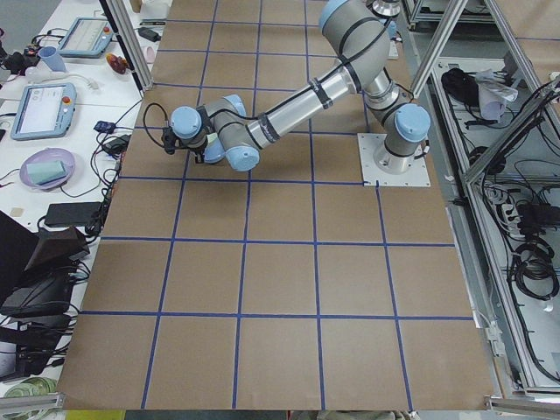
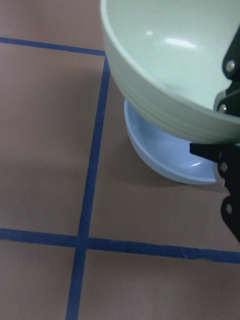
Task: Stack green bowl on blue bowl
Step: 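Lower the green bowl into the blue bowl with the left gripper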
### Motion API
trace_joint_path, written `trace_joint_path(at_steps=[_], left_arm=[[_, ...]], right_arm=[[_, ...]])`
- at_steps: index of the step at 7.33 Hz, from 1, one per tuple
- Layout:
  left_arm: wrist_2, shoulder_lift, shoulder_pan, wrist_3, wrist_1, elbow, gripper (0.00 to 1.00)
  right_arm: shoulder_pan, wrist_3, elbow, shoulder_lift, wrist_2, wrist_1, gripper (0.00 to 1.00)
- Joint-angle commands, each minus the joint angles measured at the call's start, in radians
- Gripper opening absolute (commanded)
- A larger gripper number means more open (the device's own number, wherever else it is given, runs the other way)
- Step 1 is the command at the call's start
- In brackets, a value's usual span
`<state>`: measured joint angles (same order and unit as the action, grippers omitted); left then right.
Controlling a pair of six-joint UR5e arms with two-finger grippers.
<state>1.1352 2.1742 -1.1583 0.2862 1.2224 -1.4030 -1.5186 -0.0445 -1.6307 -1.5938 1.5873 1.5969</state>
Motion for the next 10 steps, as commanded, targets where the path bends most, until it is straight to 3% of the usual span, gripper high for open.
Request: trace_joint_path(at_steps=[1,8,10], left_arm=[[-0.009,0.002,-0.001,-0.004,-0.001,-0.010,0.00],[-0.020,-0.007,-0.001,0.007,-0.003,-0.048,0.06],[-0.018,-0.007,0.000,0.007,-0.003,-0.060,0.28]], right_arm=[[0.000,0.000,0.000,0.000,0.000,0.000,1.00],[0.000,0.000,0.000,0.000,0.000,0.000,1.00],[0.000,0.000,0.000,0.000,0.000,0.000,1.00]])
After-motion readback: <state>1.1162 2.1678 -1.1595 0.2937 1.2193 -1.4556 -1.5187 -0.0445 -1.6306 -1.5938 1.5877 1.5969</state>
